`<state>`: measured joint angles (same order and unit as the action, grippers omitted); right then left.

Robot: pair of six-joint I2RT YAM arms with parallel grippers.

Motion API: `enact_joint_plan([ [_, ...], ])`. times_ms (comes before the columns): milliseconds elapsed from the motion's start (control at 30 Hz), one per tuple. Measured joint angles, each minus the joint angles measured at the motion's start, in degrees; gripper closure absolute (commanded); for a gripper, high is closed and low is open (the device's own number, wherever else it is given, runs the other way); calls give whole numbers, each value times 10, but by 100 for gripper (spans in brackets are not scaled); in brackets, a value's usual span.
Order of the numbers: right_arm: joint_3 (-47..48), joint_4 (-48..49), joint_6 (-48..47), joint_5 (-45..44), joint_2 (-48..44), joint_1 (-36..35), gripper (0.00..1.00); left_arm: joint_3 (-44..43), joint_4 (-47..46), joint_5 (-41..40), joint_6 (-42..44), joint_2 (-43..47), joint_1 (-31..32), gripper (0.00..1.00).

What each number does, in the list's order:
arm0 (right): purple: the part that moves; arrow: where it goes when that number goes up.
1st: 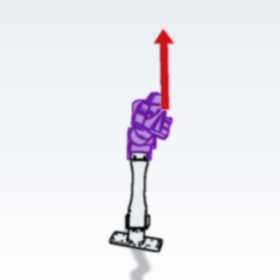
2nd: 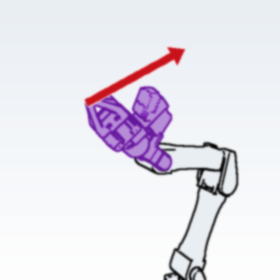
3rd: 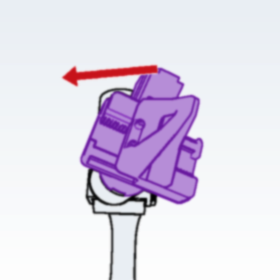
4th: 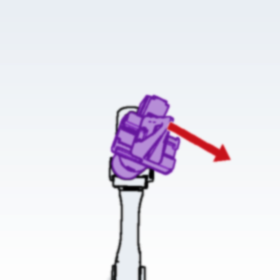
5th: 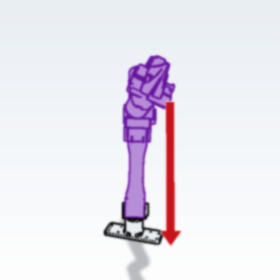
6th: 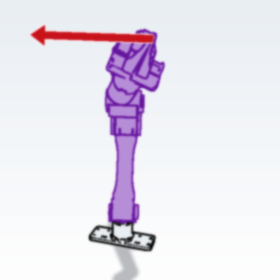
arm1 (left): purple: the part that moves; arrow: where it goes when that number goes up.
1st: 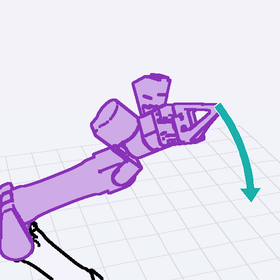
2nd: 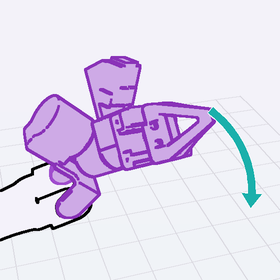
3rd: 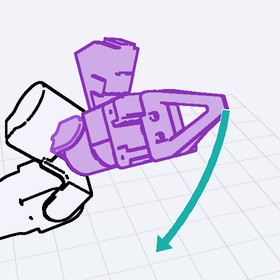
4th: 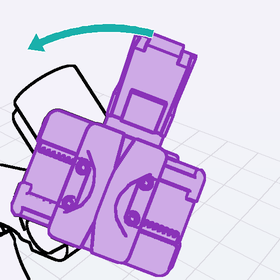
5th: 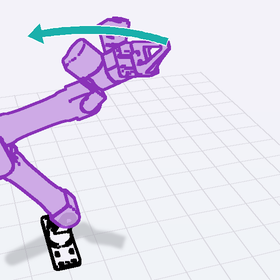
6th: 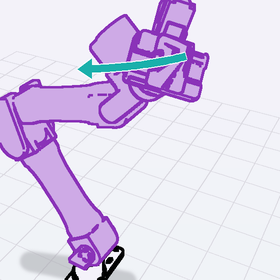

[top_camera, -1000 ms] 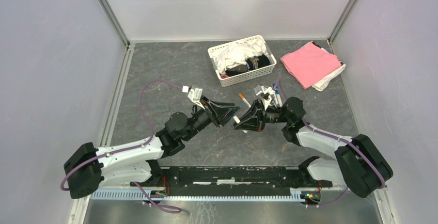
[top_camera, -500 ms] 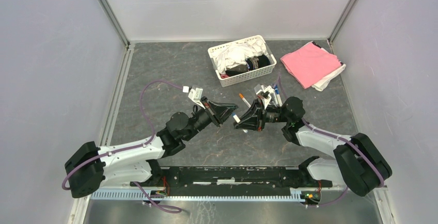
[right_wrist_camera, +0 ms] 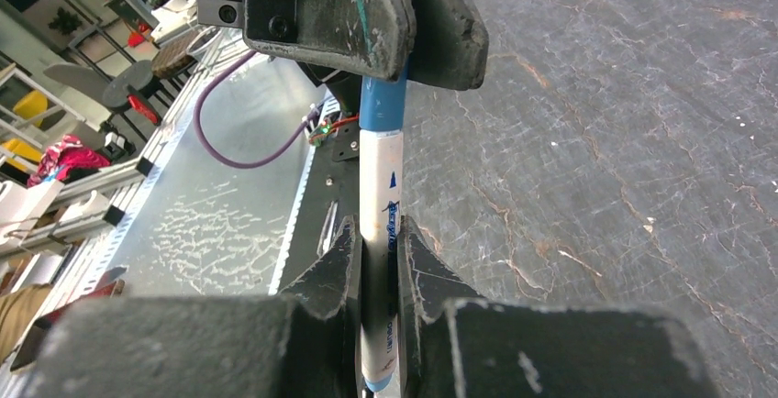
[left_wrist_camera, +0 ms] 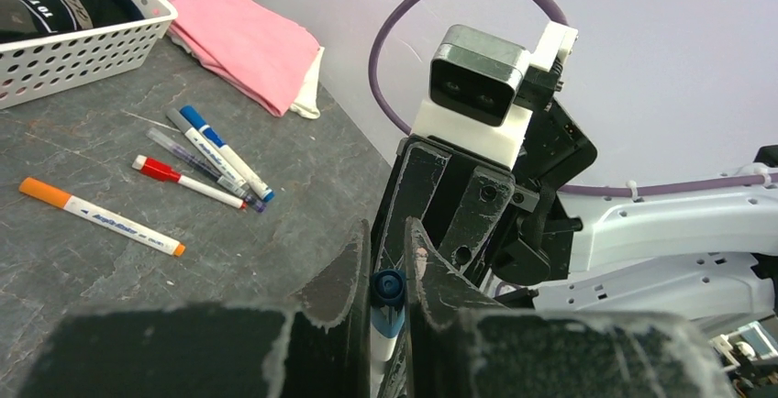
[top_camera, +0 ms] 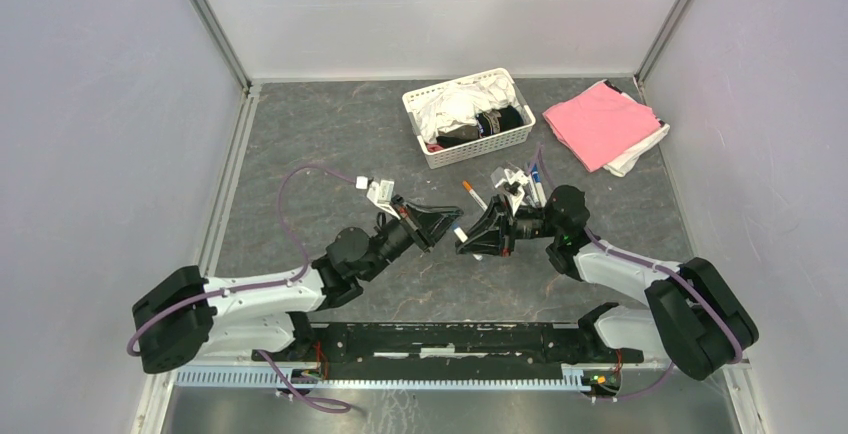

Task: Insert the pens into the pen caps
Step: Press the pen cap onto the pen.

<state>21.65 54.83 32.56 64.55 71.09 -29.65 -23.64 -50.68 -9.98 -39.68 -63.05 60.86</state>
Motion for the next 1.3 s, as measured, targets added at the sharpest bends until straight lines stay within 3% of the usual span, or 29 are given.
enact_joint_plan([
  [433,-11,-32,-28,51,0,22,100,6,-44,-151,1,-58,89,98],
  [767,-30,-4,3,90,0,30,100,38,-161,-159,2,-107,116,98],
  [967,-38,-1,9,109,0,38,100,14,-163,-218,15,-137,149,98],
  [1300,-38,-147,-74,110,-7,42,100,32,-189,-229,-55,-188,155,98],
])
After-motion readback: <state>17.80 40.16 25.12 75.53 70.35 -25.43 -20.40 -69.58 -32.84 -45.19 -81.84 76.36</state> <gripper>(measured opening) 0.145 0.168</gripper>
